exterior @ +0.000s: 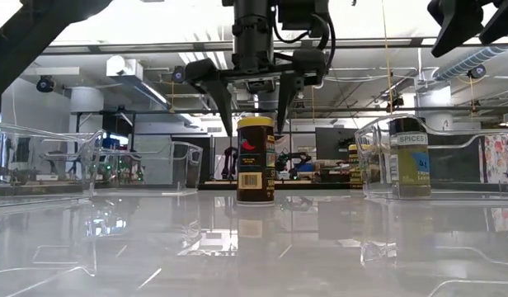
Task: Sort spices by type
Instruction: Put the bottom yellow seasoning bottle into the top transparent bin
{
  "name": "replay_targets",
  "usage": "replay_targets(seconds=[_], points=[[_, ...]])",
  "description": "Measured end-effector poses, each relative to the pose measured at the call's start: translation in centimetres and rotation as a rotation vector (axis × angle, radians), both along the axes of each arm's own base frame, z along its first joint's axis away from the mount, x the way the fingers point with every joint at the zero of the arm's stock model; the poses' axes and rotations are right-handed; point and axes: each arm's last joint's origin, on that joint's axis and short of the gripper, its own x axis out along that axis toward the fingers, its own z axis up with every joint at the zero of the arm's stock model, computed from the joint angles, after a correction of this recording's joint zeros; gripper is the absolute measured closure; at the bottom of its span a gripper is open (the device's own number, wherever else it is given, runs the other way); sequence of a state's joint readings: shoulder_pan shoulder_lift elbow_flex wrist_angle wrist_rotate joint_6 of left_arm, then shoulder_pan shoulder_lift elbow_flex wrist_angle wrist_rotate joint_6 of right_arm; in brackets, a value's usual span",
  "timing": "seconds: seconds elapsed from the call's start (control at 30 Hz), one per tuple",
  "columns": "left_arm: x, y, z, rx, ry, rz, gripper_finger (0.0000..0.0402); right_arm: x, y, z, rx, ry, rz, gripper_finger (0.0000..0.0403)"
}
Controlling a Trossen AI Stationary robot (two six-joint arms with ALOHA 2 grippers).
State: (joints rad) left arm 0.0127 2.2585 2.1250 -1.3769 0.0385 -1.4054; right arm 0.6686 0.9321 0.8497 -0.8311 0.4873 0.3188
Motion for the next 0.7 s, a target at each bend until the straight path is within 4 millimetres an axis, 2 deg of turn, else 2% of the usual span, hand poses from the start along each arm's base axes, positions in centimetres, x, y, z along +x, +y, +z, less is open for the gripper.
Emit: replay_targets(seconds=[0.7], points=[[0.01, 0.1, 0.01, -0.04, 0.005, 0.136, 0.0099, -0.2, 0.23, -0.16, 0.021, 0.002, -0.012, 0.0098]])
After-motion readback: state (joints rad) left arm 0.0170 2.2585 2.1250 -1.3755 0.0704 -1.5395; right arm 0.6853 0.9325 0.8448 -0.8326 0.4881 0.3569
